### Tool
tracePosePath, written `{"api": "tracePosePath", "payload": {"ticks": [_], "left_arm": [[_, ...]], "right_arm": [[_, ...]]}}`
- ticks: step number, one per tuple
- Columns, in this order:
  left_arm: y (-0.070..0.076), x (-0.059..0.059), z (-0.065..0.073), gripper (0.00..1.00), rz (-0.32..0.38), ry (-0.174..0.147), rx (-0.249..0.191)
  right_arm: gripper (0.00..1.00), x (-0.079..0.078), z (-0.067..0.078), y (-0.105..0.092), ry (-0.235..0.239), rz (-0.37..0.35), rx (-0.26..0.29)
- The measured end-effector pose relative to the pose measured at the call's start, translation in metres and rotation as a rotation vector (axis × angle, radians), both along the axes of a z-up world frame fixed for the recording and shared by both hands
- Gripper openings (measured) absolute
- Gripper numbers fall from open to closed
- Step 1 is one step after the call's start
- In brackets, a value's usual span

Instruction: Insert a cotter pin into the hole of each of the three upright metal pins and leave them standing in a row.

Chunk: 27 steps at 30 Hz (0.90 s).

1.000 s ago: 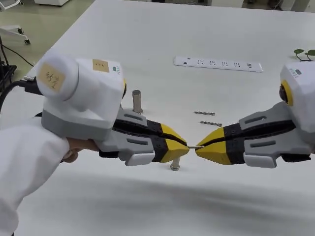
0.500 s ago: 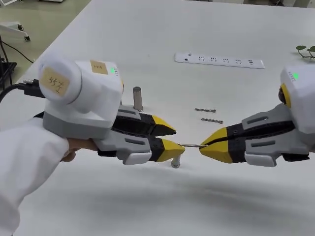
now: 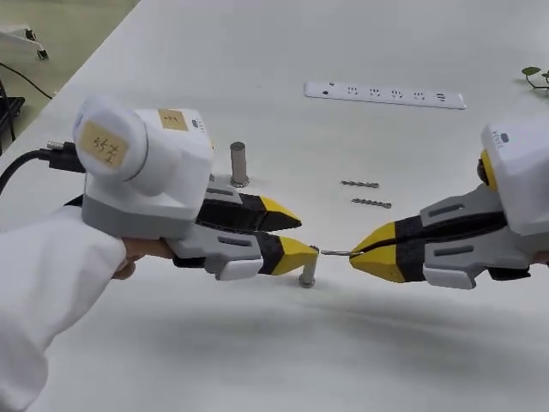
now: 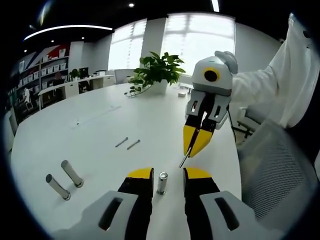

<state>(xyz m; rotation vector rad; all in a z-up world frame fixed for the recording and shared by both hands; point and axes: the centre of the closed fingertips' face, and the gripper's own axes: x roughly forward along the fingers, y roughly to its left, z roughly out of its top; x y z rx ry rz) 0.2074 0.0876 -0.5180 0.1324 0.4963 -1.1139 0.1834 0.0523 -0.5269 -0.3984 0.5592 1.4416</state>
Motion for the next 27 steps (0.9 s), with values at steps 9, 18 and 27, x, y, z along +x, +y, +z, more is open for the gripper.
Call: {"api": "tracePosePath", "payload": {"ticks": [9, 18, 27], "left_arm": [[-0.003, 0.006, -0.013, 0.18, -0.005, 0.032, 0.005], [-0.011, 0.009, -0.027, 0.16, -0.043, 0.035, 0.045], [-0.013, 0.008, -0.037, 0.11, -0.058, 0.046, 0.070]], "right_arm": [[0.00, 0.009, -0.013, -0.003, 0.004, -0.018, -0.020], [0.00, 0.016, -0.023, -0.004, 0.017, -0.040, -0.022], [0.00, 0.018, -0.026, -0.003, 0.025, -0.039, -0.017]]}}
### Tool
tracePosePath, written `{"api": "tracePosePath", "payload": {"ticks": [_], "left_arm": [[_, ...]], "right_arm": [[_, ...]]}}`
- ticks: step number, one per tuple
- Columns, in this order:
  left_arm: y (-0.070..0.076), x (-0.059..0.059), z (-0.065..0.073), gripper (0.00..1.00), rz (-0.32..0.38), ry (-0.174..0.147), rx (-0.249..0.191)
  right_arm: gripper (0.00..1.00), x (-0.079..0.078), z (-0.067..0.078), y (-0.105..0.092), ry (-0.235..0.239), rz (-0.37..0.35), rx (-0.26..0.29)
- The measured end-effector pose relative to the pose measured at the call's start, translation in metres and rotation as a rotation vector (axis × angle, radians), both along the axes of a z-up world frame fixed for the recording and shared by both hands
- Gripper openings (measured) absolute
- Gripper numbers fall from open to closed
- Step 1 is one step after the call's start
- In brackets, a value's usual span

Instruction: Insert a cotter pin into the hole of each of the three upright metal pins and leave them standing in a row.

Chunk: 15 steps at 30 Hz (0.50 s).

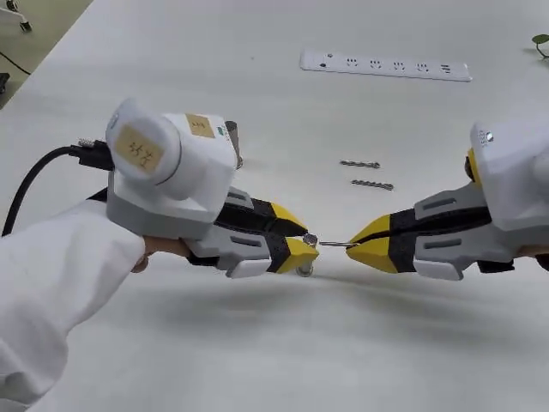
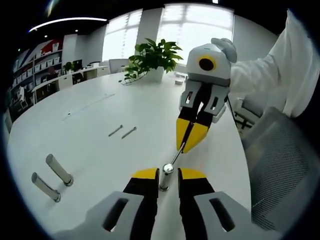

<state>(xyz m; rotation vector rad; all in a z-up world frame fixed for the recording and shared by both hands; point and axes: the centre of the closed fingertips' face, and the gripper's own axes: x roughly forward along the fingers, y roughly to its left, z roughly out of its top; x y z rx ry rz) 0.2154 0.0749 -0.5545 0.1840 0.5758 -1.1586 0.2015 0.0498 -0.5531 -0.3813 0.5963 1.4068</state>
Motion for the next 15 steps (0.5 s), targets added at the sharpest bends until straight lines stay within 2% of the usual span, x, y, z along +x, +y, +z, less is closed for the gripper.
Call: {"api": "tracePosePath", "payload": {"ticks": [7, 15], "left_arm": [[0.0000, 0.0000, -0.0030, 0.07, -0.010, 0.003, 0.007], [0.0009, 0.0005, -0.0044, 0.07, -0.005, 0.007, 0.010]], "right_arm": [[0.00, 0.0017, -0.0010, 0.0024, -0.001, 0.012, -0.005], [0.00, 0.0018, -0.0017, 0.0041, -0.001, 0.031, -0.002]]}}
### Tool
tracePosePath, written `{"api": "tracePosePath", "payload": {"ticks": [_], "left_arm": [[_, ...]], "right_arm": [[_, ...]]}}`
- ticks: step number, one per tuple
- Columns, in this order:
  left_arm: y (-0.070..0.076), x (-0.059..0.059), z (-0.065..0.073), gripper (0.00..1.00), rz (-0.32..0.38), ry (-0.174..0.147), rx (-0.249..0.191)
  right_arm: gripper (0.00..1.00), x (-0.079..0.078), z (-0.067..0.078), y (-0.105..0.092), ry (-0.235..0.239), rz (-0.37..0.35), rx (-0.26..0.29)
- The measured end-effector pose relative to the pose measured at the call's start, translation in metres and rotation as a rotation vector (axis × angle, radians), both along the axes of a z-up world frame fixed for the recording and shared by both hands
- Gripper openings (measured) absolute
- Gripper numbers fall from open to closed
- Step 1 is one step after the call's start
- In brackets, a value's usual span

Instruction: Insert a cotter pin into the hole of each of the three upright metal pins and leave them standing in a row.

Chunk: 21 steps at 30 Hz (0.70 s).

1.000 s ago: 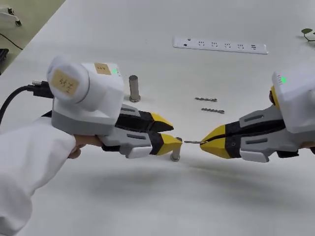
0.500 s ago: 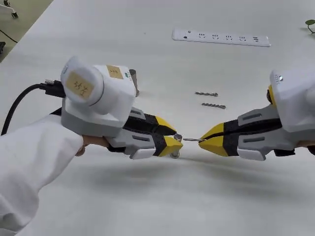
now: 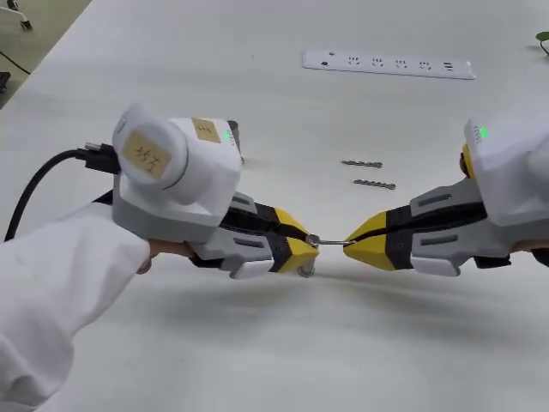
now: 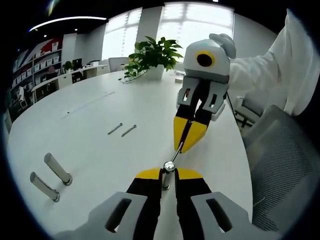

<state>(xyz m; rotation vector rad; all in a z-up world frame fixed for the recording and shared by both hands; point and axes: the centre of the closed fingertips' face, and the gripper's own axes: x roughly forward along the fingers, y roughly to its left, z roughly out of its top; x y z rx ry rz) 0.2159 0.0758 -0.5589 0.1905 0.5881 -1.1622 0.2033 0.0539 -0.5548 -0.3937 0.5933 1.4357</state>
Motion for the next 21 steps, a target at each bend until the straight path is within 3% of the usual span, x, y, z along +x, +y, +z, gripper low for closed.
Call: {"api": "tracePosePath", "payload": {"ticks": [21], "left_arm": [[0.001, 0.002, 0.000, 0.07, 0.001, 0.005, -0.015]], "right_arm": [[0.00, 0.003, -0.011, 0.017, 0.020, 0.006, 0.003]]}}
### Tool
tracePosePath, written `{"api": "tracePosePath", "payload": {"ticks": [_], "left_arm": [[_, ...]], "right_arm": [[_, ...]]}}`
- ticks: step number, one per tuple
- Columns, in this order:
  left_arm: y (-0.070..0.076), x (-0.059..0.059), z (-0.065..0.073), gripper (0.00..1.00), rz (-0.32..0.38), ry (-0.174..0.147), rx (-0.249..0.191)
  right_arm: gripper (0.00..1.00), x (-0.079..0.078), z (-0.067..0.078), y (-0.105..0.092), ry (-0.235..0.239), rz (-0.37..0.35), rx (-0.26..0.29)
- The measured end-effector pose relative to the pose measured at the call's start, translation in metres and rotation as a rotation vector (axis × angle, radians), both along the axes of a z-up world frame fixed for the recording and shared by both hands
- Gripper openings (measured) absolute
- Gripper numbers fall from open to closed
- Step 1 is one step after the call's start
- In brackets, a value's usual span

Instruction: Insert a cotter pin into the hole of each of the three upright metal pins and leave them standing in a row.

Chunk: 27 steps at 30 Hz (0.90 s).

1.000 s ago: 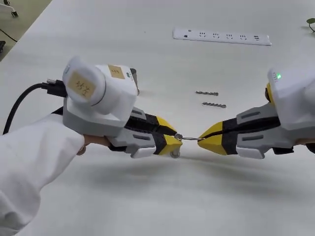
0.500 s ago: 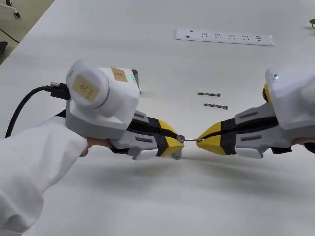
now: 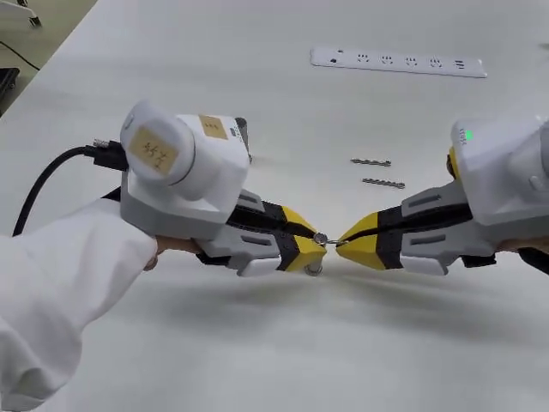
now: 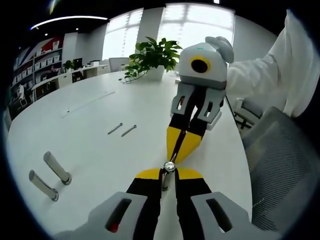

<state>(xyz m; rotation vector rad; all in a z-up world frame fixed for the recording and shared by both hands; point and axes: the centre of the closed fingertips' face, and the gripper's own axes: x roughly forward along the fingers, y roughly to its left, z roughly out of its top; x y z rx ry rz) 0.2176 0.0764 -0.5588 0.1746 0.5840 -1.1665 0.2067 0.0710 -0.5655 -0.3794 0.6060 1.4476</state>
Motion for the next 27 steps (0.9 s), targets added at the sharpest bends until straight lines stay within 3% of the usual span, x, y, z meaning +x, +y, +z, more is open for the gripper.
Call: {"api": "tracePosePath", "payload": {"ticks": [14, 23, 27], "left_arm": [[-0.0002, -0.0036, -0.0016, 0.07, -0.011, -0.010, -0.001], [0.0024, -0.0069, -0.0028, 0.07, 0.003, -0.008, -0.009], [0.0068, -0.0074, -0.0026, 0.14, 0.024, -0.009, -0.013]], "right_arm": [[0.00, -0.0013, -0.0047, 0.0063, -0.074, 0.073, -0.056], [0.00, 0.0016, -0.0078, 0.0044, -0.089, 0.056, -0.084], [0.03, 0.0036, -0.0074, 0.0026, -0.081, 0.032, -0.084]]}}
